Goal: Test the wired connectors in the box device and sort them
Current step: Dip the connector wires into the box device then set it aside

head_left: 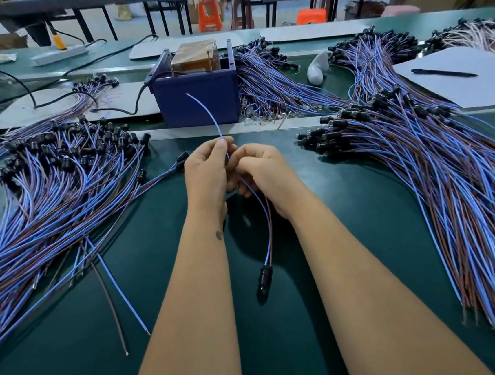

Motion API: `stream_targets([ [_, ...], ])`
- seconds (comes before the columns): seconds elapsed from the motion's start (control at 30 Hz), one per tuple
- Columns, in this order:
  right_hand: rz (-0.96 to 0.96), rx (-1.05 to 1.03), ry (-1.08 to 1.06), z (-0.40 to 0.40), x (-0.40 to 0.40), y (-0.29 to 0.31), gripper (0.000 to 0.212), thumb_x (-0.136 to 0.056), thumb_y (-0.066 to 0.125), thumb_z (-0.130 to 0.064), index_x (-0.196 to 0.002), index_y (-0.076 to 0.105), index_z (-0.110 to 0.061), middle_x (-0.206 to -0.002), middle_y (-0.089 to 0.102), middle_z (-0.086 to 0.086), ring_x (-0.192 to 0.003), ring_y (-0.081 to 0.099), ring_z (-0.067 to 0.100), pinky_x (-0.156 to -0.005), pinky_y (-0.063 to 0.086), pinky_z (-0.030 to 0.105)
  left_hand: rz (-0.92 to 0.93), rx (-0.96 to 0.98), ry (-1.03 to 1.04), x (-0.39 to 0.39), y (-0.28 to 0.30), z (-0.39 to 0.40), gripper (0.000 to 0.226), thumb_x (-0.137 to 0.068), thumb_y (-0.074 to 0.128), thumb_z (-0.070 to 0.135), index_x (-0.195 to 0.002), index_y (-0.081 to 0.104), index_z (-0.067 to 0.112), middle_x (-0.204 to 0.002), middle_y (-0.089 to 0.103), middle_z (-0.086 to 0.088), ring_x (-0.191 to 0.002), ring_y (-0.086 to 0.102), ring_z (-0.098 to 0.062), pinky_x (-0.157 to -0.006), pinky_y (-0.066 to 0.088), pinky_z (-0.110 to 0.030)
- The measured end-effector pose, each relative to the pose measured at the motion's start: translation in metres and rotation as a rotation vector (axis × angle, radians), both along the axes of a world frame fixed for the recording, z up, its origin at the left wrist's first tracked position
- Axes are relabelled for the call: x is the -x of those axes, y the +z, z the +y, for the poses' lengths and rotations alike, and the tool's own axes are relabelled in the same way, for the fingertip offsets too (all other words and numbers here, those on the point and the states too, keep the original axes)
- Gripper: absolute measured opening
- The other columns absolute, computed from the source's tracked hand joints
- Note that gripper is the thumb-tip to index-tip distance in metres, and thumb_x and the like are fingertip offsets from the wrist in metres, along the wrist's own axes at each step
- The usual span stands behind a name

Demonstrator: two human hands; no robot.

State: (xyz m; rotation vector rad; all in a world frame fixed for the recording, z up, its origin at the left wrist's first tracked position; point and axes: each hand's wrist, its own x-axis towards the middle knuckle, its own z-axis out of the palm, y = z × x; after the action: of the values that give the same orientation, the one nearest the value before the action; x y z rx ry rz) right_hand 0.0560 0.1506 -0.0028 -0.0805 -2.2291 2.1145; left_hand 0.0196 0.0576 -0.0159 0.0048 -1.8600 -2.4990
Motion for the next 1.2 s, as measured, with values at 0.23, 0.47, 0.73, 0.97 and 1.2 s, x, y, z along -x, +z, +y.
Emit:
stream_targets([
  [0.23, 0.007, 0.106, -0.109, -0.003, 0.001, 0.000, 0.017, -0.098, 0.045, -0.013, -0.083, 0.051, -0.010, -0.062, 0.058, 0.005, -0.051, 0.051, 0.015, -0.050, 0.041, 0.028, 0.023, 0.044, -0.067, -0.007, 0.005, 0.008, 0.017, -0.097, 0.054, 0.013, -0.084, 0.065, 0.012, -0.055, 0.055, 0.001, -0.040, 0.046, -0.013, -0.041, 0.039, -0.024],
  [0.47, 0.140, -0.253, -0.364, 0.002, 0.004, -0.006, 0.031, -0.100, 0.044, -0.016, -0.079, 0.067, -0.017, -0.079, 0.067, -0.004, -0.071, 0.057, 0.007, -0.068, 0.047, 0.026, 0.094, 0.121, 0.059, -0.010, 0.006, 0.007, 0.017, -0.105, 0.042, 0.020, -0.095, 0.055, 0.023, -0.081, 0.075, -0.001, -0.073, 0.074, -0.022, -0.061, 0.058, -0.031],
  [0.73, 0.159, 0.057, -0.404, 0.003, 0.002, 0.001, 0.029, -0.092, 0.046, -0.003, -0.091, 0.073, -0.014, -0.084, 0.067, 0.000, -0.063, 0.055, 0.010, -0.064, 0.045, 0.023, 0.137, 0.337, 0.264, -0.010, 0.006, 0.005, 0.020, -0.104, 0.036, 0.026, -0.090, 0.049, 0.032, -0.062, 0.062, 0.007, -0.049, 0.052, -0.009, -0.050, 0.044, -0.024],
  [0.97, 0.113, 0.408, -0.329, 0.009, -0.001, 0.005, 0.029, -0.095, 0.044, -0.001, -0.099, 0.071, -0.012, -0.082, 0.074, 0.002, -0.059, 0.061, 0.013, -0.065, 0.050, 0.022, -0.003, 0.278, 0.140, -0.004, 0.006, 0.001, 0.029, -0.087, 0.037, 0.008, -0.082, 0.064, 0.018, -0.050, 0.043, 0.007, -0.041, 0.033, -0.008, -0.041, 0.027, -0.020],
  [1.2, 0.104, 0.409, -0.322, 0.011, 0.002, 0.004, 0.025, -0.096, 0.046, -0.001, -0.106, 0.064, -0.015, -0.083, 0.073, 0.002, -0.062, 0.061, 0.013, -0.063, 0.048, 0.022, 0.034, 0.323, 0.164, -0.006, 0.006, 0.000, 0.025, -0.102, 0.037, 0.018, -0.105, 0.058, 0.031, -0.058, 0.058, 0.005, -0.041, 0.046, -0.002, -0.046, 0.040, -0.015],
])
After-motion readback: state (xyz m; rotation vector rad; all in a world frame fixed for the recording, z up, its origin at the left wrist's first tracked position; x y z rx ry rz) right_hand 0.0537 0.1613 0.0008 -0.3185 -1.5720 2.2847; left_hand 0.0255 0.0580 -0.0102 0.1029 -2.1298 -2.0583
